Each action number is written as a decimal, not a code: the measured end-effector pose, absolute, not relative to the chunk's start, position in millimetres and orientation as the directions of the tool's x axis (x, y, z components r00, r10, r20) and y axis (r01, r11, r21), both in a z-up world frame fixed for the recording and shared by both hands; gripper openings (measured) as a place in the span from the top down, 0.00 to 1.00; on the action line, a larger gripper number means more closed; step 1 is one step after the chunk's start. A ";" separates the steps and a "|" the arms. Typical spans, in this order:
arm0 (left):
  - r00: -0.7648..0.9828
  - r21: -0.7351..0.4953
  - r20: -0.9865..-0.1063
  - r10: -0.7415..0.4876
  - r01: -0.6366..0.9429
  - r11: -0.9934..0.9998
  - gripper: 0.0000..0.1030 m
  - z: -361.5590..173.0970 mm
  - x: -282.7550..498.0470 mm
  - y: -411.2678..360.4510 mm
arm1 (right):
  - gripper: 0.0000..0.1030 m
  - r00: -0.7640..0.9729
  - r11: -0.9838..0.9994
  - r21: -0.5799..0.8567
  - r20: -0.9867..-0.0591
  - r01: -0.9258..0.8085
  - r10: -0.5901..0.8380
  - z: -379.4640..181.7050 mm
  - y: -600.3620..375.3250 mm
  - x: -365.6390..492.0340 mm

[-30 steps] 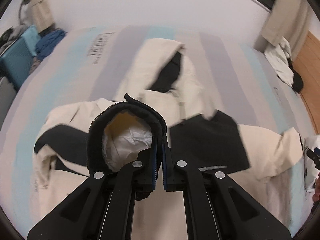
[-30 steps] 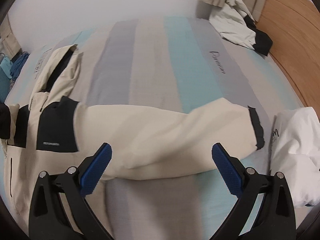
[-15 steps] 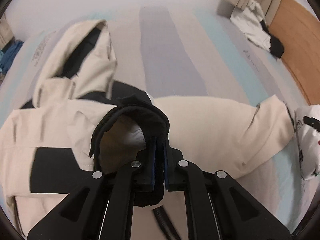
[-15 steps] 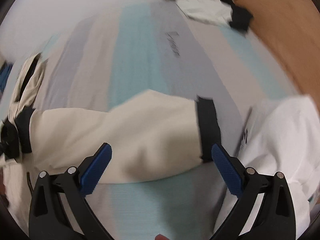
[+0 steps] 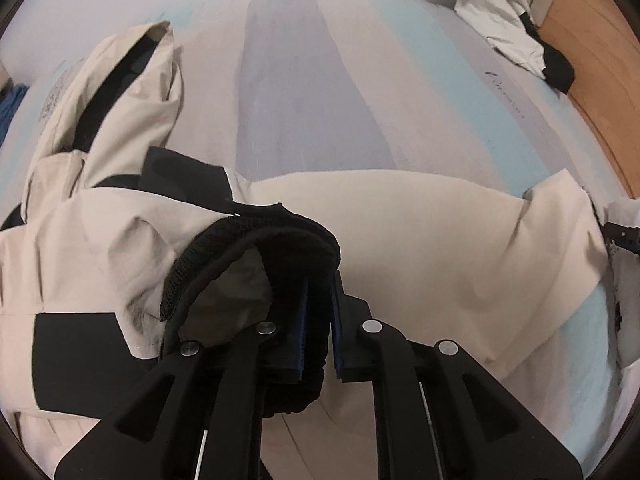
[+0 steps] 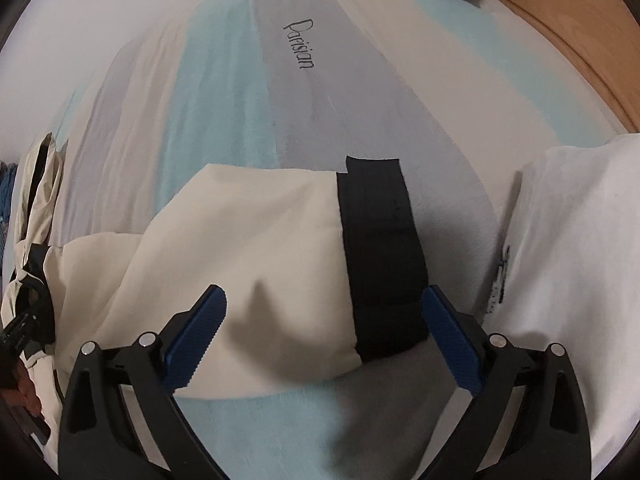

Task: Fold large clothes
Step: 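Grasp the black cuff of the other sleeve with the right gripper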

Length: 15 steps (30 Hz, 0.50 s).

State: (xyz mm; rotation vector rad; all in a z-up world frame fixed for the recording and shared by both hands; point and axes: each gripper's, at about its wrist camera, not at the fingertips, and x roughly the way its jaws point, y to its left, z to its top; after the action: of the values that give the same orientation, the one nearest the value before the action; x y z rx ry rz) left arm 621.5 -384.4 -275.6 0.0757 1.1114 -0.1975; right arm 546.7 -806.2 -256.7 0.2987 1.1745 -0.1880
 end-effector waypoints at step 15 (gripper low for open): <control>0.423 0.012 -0.902 -0.091 0.236 0.972 0.89 -286.7 624.8 -388.4 | 0.25 0.327 0.890 0.057 -0.939 0.453 -0.106 -282.4 -807.5 555.2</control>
State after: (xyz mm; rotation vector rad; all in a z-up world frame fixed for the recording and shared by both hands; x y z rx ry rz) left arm 624.8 -388.4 -286.7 0.1445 1.1165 -0.2058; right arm 555.2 -807.5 -282.4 0.3362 1.1872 -0.3753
